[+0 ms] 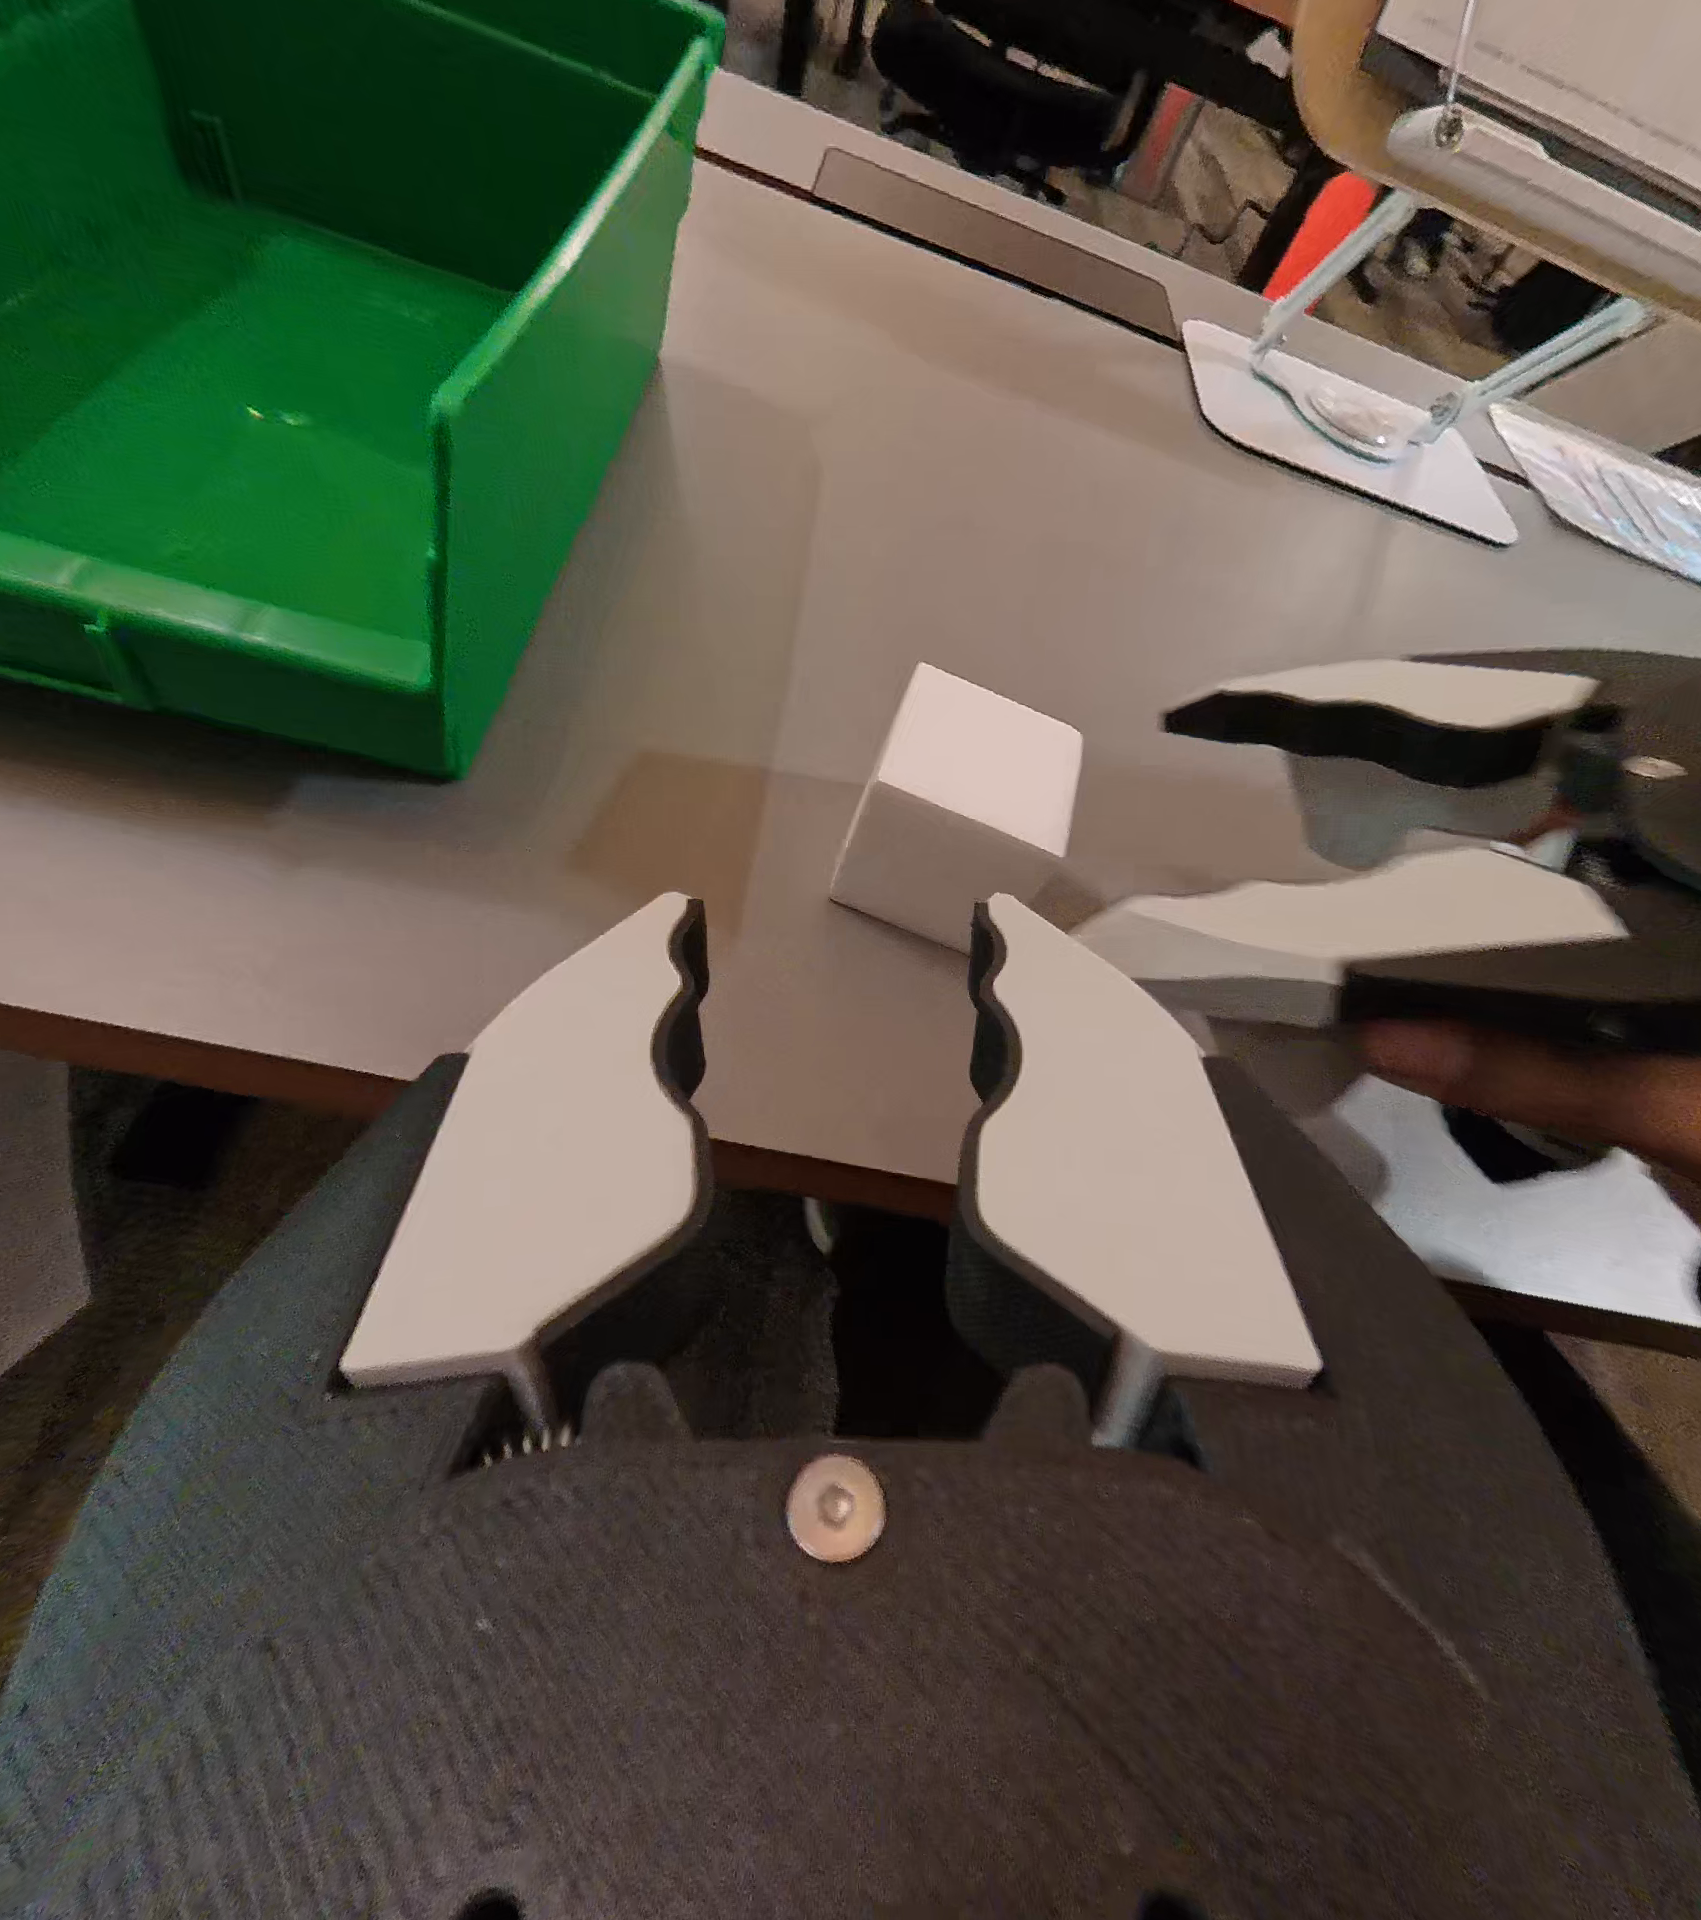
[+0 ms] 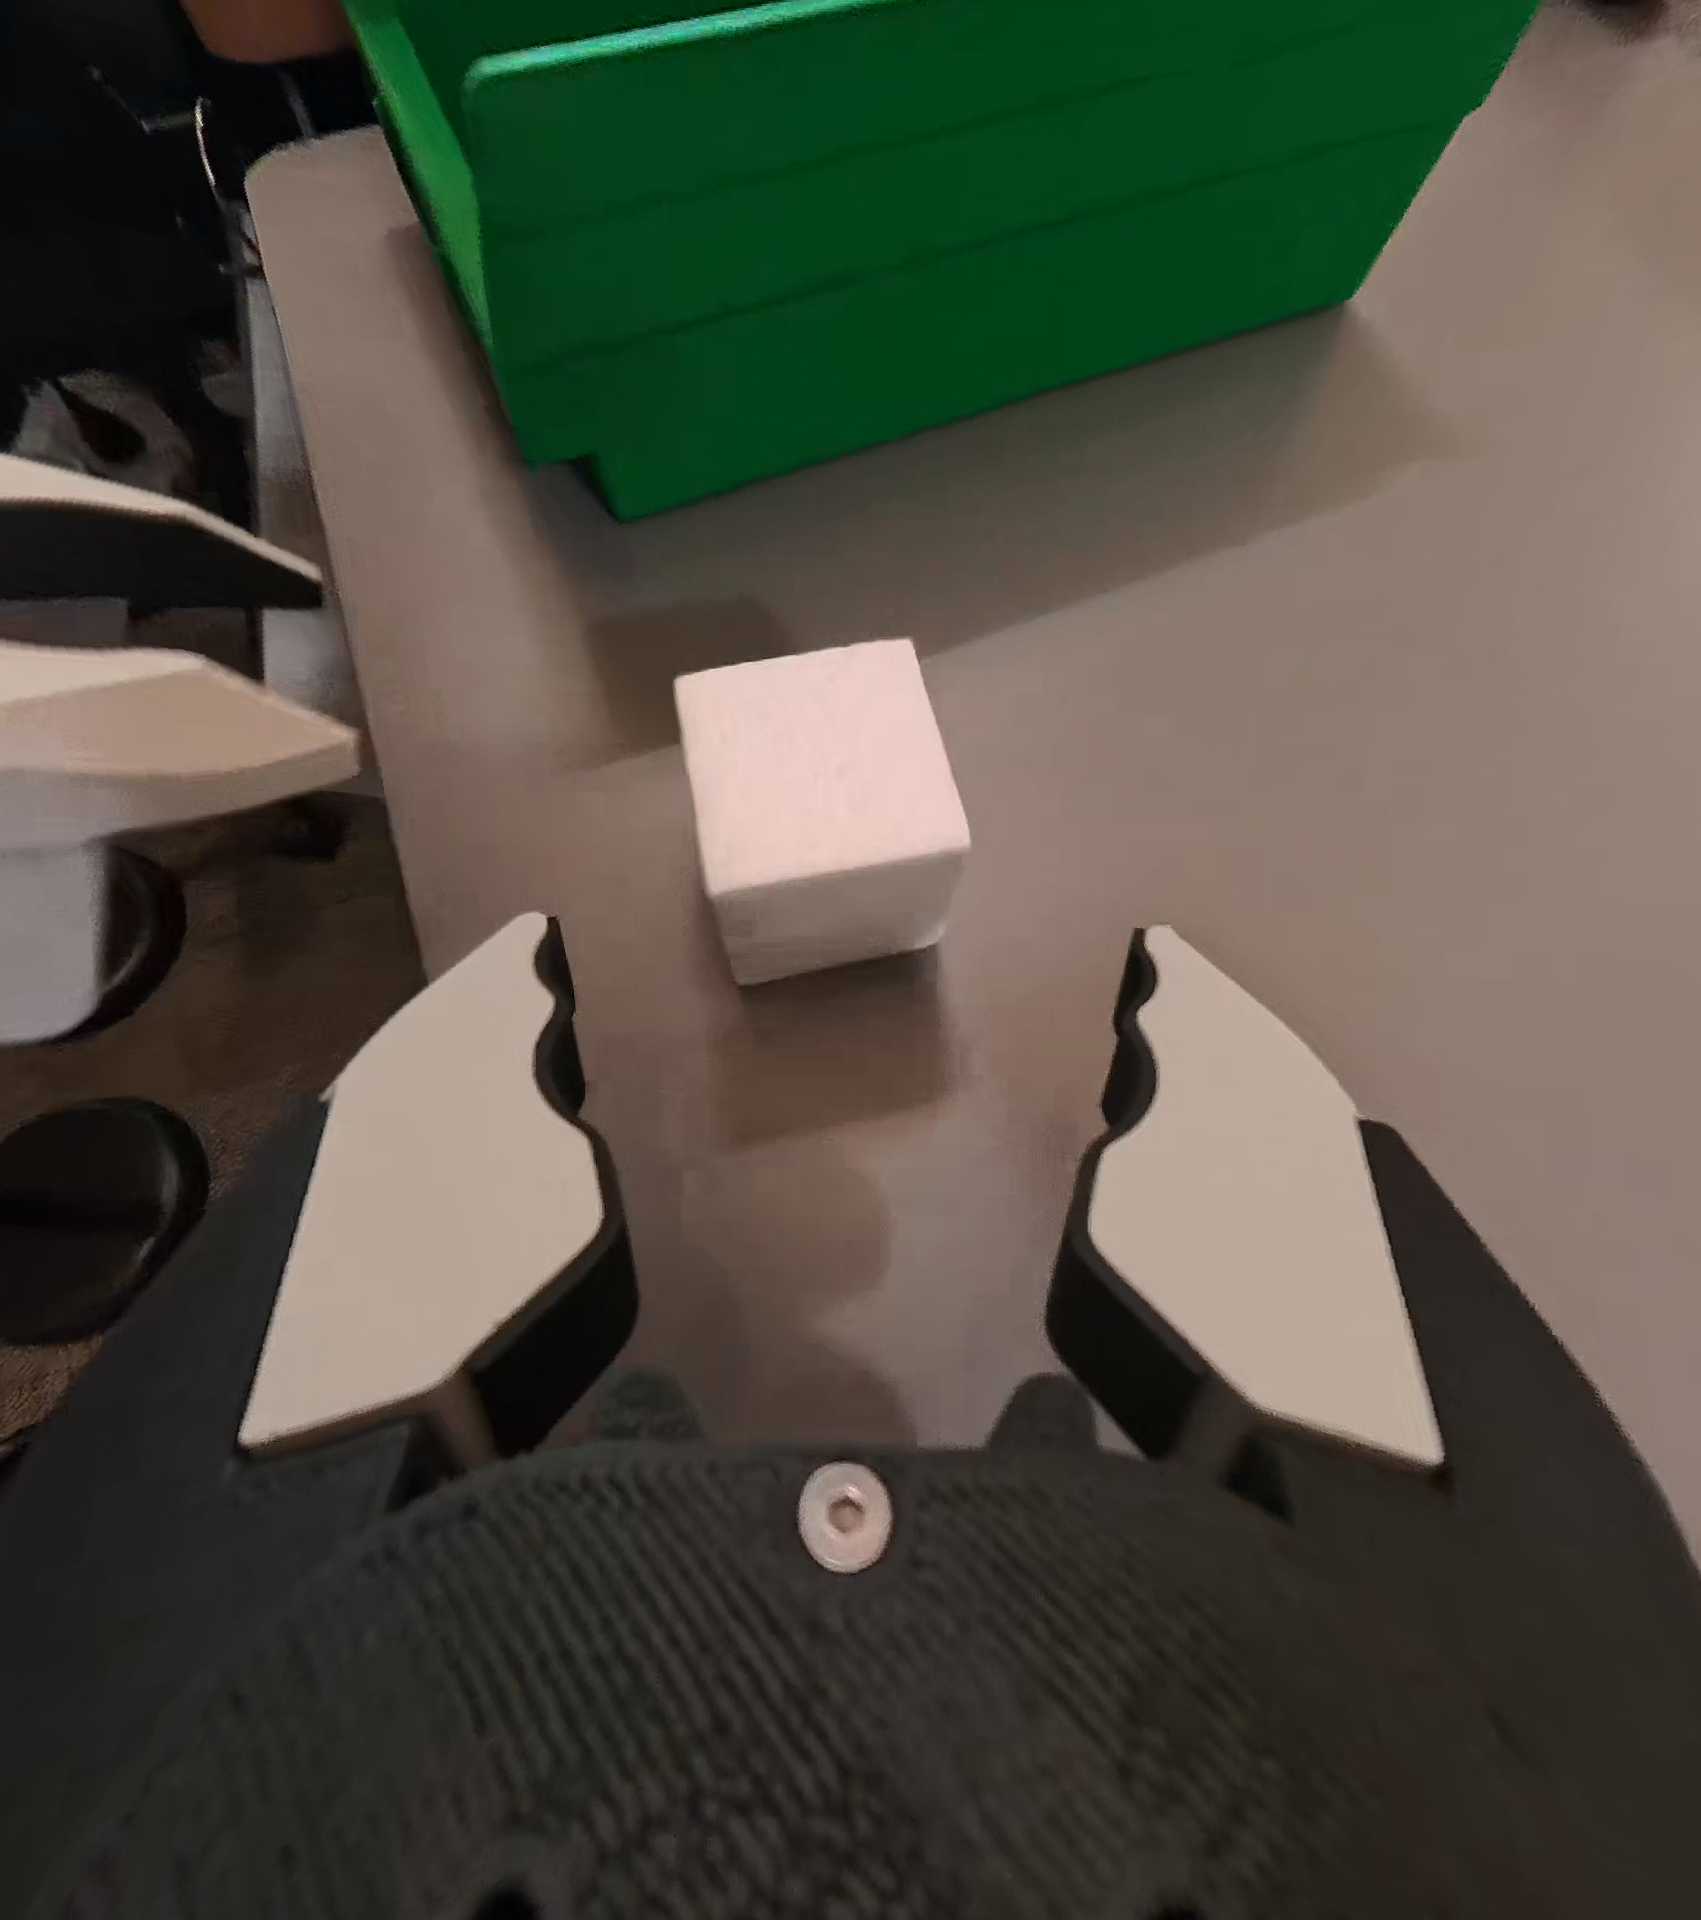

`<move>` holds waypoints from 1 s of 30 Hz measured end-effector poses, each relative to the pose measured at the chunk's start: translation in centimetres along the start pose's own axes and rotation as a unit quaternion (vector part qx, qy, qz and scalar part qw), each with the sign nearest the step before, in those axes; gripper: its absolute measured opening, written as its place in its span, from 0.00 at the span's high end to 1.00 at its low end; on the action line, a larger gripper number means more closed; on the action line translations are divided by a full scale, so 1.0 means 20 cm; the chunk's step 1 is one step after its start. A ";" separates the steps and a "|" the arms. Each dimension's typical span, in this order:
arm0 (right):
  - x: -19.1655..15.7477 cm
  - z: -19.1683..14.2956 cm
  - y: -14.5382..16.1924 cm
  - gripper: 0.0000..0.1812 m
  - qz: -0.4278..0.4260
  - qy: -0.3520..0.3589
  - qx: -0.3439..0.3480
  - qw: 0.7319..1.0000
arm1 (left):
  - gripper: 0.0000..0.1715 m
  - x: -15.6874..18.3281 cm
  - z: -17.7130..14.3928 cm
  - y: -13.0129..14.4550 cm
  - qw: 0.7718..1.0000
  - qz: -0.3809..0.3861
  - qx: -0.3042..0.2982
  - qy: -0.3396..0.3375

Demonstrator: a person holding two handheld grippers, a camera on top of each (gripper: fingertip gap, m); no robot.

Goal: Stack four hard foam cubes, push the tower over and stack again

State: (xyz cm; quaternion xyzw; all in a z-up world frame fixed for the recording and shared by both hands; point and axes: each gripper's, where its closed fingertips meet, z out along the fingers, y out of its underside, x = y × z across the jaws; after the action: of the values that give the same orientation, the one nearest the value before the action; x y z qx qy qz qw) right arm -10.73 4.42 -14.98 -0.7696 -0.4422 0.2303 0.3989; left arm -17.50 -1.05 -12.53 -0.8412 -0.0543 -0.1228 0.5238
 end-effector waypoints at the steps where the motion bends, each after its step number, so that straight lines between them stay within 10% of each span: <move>1: 0.01 0.04 0.01 0.44 -0.004 -0.003 -0.009 1.000 | 0.71 0.02 0.00 0.01 1.000 -0.008 -0.008 0.012; 11: 0.00 0.04 -0.04 0.68 0.020 -0.099 -0.015 0.995 | 0.71 0.06 0.11 -0.11 0.999 0.015 0.018 0.030; 21: 0.22 -1.02 -0.39 0.68 -0.104 0.090 0.157 0.978 | 0.76 0.22 0.25 -0.23 0.989 0.117 0.063 0.065; 30: 0.79 -1.57 -0.11 0.68 -0.003 0.108 0.153 0.982 | 0.78 0.50 0.31 -0.11 0.980 0.140 0.026 0.138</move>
State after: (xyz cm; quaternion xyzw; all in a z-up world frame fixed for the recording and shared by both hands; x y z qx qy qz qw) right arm 18.38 5.79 4.80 -0.7186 -0.3586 0.2097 0.5576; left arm -7.40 5.16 -10.63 -0.8014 0.1333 -0.1617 0.5603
